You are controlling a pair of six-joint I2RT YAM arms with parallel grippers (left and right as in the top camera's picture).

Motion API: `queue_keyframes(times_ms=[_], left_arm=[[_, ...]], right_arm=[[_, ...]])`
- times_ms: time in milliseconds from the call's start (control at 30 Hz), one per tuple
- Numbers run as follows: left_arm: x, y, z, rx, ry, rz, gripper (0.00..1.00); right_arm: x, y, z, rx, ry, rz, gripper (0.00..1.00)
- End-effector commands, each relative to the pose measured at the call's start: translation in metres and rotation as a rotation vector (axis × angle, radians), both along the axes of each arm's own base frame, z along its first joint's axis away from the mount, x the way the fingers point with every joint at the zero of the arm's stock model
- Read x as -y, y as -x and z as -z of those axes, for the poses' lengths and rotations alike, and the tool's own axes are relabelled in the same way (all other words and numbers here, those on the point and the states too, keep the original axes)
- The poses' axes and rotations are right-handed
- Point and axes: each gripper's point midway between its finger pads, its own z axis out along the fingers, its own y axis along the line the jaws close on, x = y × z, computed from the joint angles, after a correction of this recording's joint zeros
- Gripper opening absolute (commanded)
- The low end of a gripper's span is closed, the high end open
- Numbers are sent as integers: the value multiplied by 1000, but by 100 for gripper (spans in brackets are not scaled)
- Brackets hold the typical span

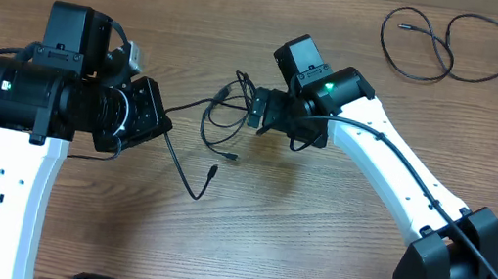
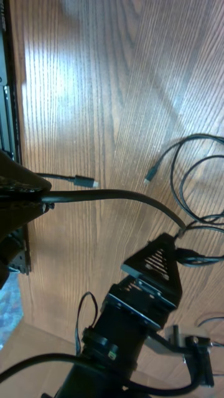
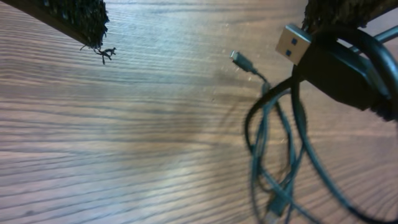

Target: Untangle cables

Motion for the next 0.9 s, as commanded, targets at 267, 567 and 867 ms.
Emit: queue_keyframes(times_ms=[267, 567, 867], left_arm=[[-25, 13, 6, -15, -154, 2, 4], [-66, 19, 15, -86, -341, -195, 4], [-65, 20, 15, -88, -338, -190, 4]], right_arm=[[40, -16, -2, 97, 186, 132, 100], [57, -19, -4, 125, 267, 176, 100], [25, -9, -2, 52, 105, 102, 100]])
